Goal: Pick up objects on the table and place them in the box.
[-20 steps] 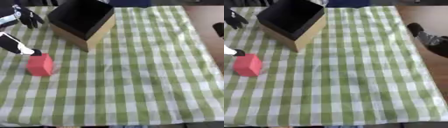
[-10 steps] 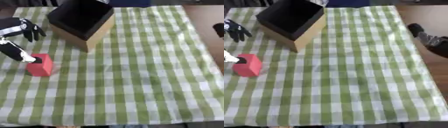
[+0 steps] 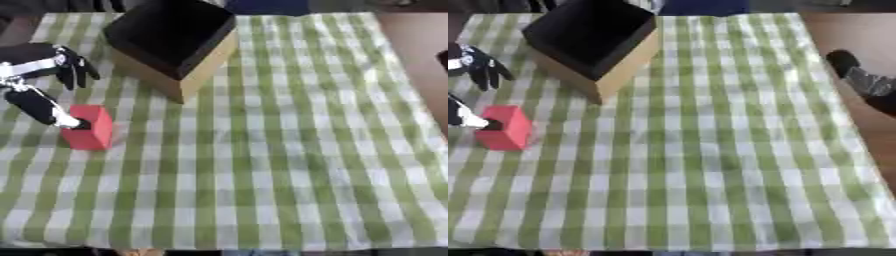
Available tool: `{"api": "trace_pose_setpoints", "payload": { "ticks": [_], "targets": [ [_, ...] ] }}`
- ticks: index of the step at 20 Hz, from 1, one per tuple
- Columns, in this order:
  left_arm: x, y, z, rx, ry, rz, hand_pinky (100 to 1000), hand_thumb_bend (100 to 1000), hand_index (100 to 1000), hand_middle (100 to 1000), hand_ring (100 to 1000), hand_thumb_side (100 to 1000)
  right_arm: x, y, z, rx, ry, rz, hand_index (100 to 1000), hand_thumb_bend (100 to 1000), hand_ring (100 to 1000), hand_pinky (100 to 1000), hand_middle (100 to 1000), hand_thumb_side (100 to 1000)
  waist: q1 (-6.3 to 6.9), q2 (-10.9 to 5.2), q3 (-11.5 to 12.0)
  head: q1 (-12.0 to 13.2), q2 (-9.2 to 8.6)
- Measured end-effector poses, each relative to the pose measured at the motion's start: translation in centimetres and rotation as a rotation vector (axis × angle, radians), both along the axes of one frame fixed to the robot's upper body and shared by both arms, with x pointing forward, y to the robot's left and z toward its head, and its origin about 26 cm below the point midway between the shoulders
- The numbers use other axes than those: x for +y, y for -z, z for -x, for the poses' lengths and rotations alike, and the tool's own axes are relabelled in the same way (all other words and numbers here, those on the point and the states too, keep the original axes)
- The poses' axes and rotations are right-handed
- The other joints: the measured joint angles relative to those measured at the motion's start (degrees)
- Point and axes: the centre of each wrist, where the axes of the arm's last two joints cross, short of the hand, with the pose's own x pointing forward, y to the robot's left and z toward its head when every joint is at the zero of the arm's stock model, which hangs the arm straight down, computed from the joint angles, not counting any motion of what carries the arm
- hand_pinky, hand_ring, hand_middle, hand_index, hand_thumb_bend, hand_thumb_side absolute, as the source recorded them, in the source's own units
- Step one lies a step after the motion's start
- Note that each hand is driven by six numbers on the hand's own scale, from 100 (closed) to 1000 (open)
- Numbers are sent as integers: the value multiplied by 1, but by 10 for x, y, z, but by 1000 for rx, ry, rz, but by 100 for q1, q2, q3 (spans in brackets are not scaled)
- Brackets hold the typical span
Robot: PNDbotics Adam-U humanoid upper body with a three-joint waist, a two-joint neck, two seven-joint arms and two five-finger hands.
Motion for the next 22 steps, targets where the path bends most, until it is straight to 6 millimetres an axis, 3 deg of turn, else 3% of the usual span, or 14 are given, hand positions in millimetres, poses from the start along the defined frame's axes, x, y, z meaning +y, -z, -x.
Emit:
{"api": "trace_pose_setpoints", "payload": {
  "ticks": [16,22],
  "targets": [
    [-3,15,-10,50,4,-48,658,597,801,574,586,215,0,0,0,1,-3,-3,872,622,692,779,743,100,-4,0,-2,86,0],
    [-4,23,-15,90,18,-58,675,628,819,595,605,230,0,0,0,1,-4,-4,872,621,692,779,743,100,-9,-4,-12,87,0]
  ]
}}
